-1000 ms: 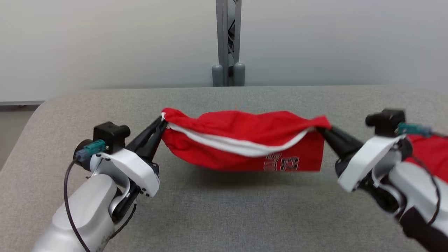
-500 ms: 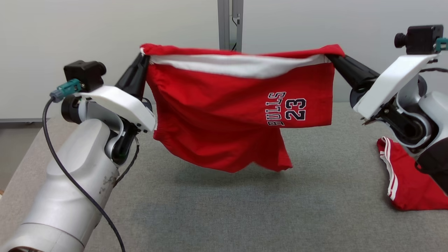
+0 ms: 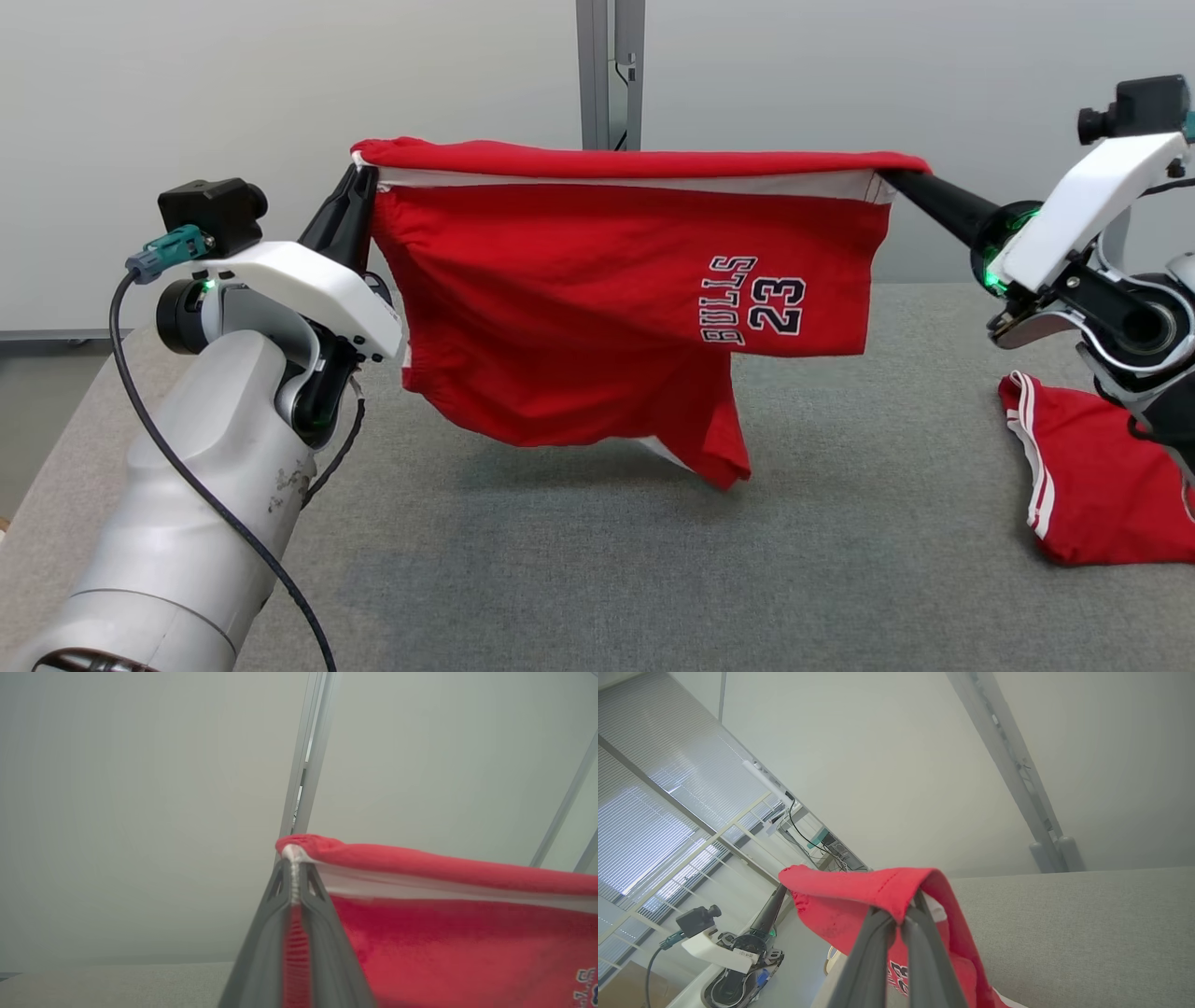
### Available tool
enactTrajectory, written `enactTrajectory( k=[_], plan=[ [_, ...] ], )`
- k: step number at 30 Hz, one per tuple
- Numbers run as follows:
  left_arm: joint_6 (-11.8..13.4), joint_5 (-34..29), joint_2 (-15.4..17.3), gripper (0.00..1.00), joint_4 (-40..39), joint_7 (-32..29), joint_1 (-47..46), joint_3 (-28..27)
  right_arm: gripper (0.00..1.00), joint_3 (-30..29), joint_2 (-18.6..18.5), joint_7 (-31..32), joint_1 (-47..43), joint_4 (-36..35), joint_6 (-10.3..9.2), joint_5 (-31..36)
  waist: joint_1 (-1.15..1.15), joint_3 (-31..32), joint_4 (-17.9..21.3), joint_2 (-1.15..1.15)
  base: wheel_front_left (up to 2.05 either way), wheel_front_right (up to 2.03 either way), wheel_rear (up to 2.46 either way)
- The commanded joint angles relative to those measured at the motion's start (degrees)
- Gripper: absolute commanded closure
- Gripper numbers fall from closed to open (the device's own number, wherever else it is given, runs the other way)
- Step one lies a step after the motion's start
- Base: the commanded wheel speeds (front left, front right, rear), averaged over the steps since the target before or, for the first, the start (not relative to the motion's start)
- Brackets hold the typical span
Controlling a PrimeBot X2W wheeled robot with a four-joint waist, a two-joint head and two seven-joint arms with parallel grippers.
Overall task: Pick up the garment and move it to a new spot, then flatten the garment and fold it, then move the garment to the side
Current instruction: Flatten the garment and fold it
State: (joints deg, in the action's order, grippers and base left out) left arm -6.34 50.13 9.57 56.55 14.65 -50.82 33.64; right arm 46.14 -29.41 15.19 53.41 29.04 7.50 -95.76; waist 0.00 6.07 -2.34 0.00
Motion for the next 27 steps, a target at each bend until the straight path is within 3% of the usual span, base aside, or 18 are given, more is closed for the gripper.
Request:
enactTrajectory(
  k=[1,8,15,20,27],
  plan=[
    [0.0,0.4,0.3,1.00,0.4,0.2,-0.8,-0.1,1.00,-0.4,-0.5,0.0,-0.6,0.3,-0.03,-0.1,0.00,0.0,0.0,0.00,0.00,0.00,0.00],
    [-0.4,0.9,-0.2,1.00,1.7,0.3,-2.4,-0.2,1.00,-0.9,-0.1,-1.9,1.0,1.0,-0.03,3.0,0.00,-0.7,0.0,0.00,0.00,0.00,0.00],
    [0.0,0.1,-1.3,1.00,3.6,-0.3,-7.8,0.0,1.00,1.8,2.1,-6.8,7.8,5.6,-0.03,11.6,0.00,-4.6,0.7,0.00,0.00,0.00,0.00],
    [1.5,0.0,-1.7,1.00,5.8,-1.9,-16.4,-0.7,1.00,2.8,5.8,-12.0,17.6,10.9,-0.03,17.6,0.00,-11.9,2.2,0.00,0.00,0.00,0.00],
    [4.3,-2.5,-1.3,1.00,8.2,-0.5,-30.6,-1.1,1.00,2.2,11.9,-25.7,33.9,20.8,-0.03,24.9,0.00,-24.2,4.5,0.00,0.00,0.00,0.00]
  ],
)
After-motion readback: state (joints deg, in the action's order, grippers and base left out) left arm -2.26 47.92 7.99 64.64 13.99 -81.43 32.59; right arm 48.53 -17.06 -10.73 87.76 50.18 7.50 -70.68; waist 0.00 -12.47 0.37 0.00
